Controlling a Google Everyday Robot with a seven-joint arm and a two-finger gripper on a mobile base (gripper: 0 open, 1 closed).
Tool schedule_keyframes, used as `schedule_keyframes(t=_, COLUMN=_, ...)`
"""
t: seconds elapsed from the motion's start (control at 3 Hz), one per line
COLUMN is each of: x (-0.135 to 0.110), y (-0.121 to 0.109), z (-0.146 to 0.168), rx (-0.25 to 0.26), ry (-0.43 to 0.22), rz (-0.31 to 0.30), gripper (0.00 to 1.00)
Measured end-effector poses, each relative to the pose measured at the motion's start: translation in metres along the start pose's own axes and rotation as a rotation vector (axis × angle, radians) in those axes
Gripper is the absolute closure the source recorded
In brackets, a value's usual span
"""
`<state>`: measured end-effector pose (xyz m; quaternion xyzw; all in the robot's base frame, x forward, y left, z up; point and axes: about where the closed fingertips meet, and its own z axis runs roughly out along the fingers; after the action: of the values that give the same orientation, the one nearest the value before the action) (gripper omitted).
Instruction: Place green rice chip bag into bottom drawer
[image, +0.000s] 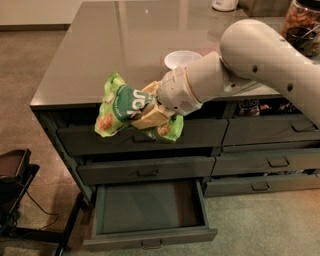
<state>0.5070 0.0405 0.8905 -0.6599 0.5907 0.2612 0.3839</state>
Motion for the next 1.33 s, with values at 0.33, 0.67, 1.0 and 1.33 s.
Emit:
schedule_keyframes(t=0.33, x=0.04, y=0.018, z=0.043, rx=-0.041, ry=-0.003, rz=-0.001, gripper=1.0)
schedule_keyframes(t=0.67, x=0.102, y=0.054, z=0.116, rx=-0.106, ry=-0.005, rz=0.034, gripper=1.0)
schedule_keyframes(t=1.0, x=0.184, y=0.094, z=0.194, rx=-0.175, ry=0.018, rz=0.099, gripper=1.0)
schedule_keyframes(t=1.33, x=0.184, y=0.094, z=0.194, rx=-0.175, ry=0.019, rz=0.099, gripper=1.0)
